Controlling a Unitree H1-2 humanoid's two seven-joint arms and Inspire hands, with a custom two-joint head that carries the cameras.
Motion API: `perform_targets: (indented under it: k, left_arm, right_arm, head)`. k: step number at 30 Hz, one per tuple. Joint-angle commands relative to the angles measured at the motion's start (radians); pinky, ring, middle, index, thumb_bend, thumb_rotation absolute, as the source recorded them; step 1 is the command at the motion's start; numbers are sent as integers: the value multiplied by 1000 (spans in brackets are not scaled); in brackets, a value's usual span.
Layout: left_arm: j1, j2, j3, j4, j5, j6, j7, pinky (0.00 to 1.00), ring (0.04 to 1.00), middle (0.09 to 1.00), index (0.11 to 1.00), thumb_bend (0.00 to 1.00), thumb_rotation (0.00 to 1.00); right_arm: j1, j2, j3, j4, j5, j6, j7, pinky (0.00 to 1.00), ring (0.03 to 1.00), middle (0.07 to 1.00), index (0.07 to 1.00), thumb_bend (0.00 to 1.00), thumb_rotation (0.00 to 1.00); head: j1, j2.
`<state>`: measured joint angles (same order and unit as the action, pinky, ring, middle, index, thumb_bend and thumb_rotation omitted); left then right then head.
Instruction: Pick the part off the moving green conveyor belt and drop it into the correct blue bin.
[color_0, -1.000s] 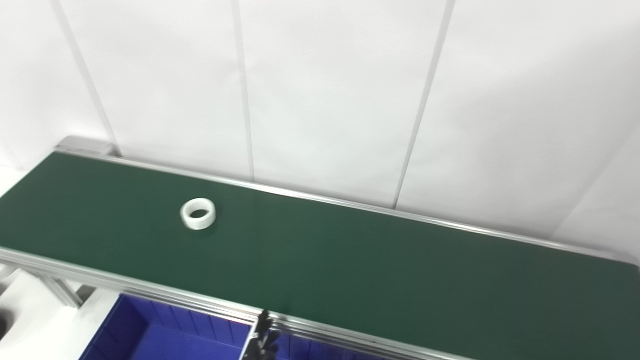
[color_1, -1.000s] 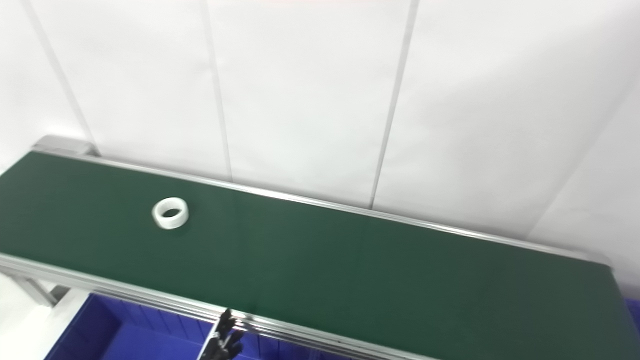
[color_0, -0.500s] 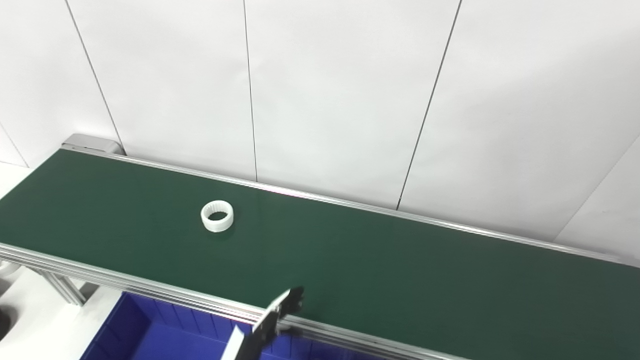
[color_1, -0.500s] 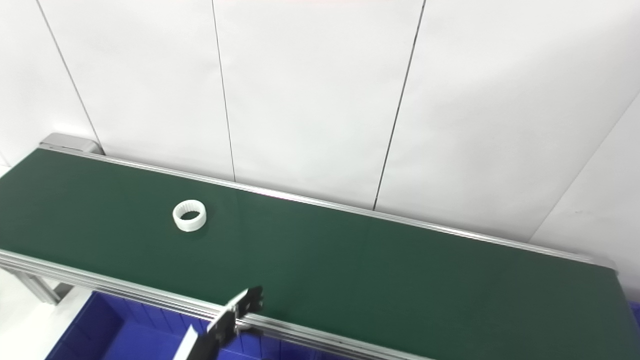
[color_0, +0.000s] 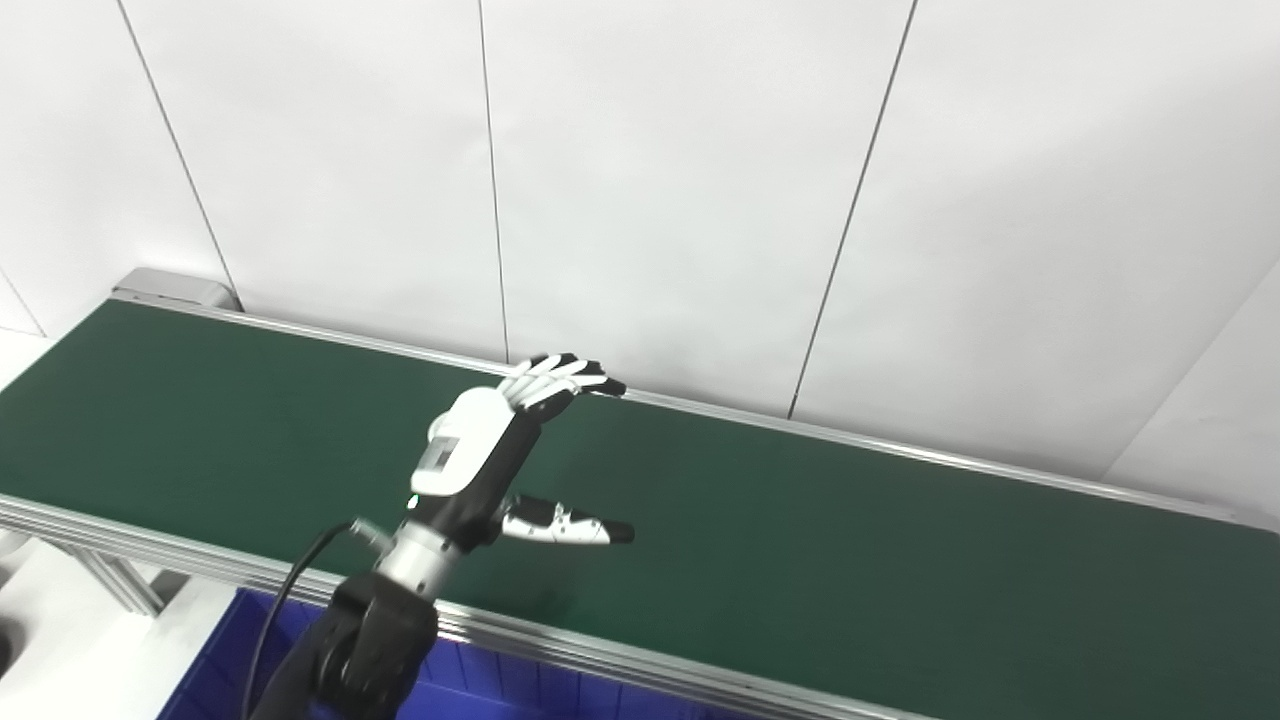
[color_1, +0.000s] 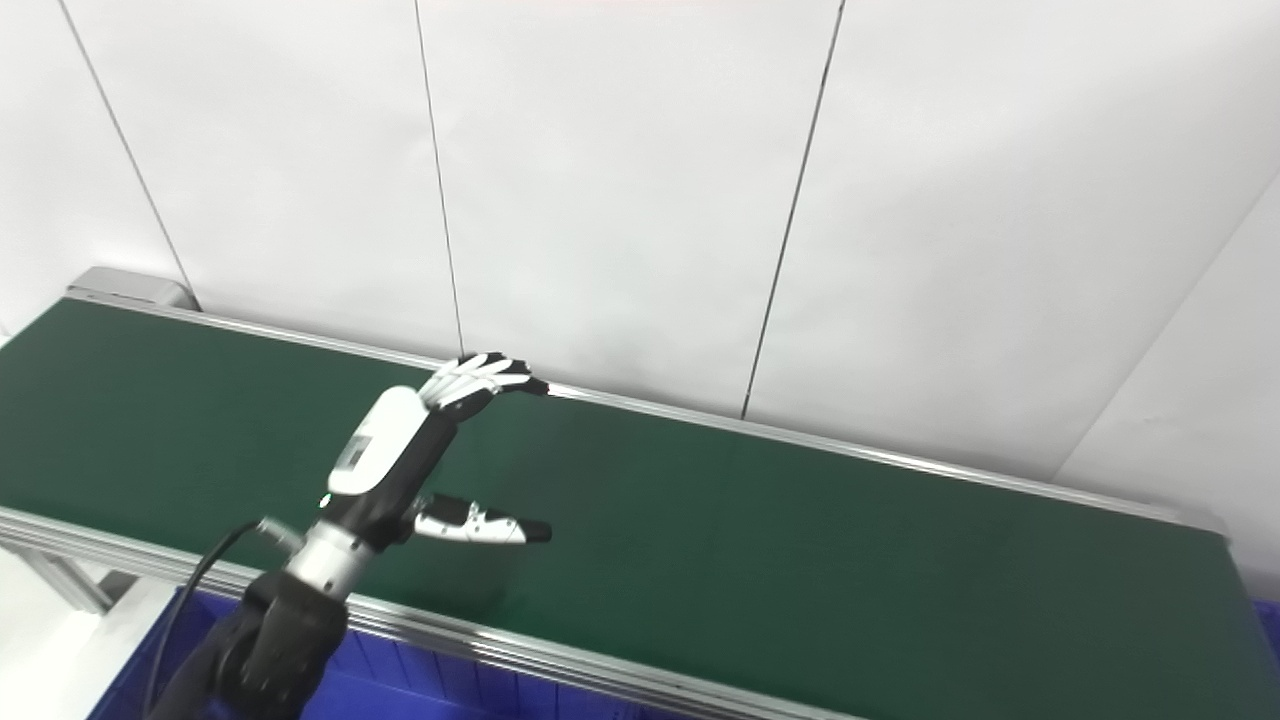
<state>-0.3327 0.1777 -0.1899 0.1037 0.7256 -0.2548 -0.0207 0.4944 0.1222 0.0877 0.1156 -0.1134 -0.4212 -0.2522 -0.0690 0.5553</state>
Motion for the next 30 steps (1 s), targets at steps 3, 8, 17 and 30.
perform_targets:
  k: [3, 8, 17, 30]
  left_arm:
    - [-145, 38, -24, 81, 34, 25, 9, 953, 915, 857, 765, 989, 277]
    - [-241, 65, -73, 209, 68, 50, 11, 946, 899, 864, 774, 1000, 256]
    - [-390, 103, -186, 465, 113, 45, 10, 876, 858, 857, 780, 1000, 210]
    - [-500, 129, -357, 670, 174, 88, -113, 670, 748, 783, 761, 1000, 204]
  right_arm:
    - [-6, 19, 9, -28, -3, -34, 16, 892, 919, 1000, 1000, 743, 1000]
    - [-1, 31, 15, -37, -13, -29, 14, 885, 918, 1000, 1000, 725, 1000]
    - [17, 54, 26, -65, -34, -16, 8, 848, 896, 992, 1000, 708, 1000]
    - [36, 71, 45, -104, -40, 7, 11, 865, 907, 989, 1000, 736, 1000]
  head:
    - [-9, 6]
    - [-19, 12]
    - [-43, 34]
    - [-65, 61]
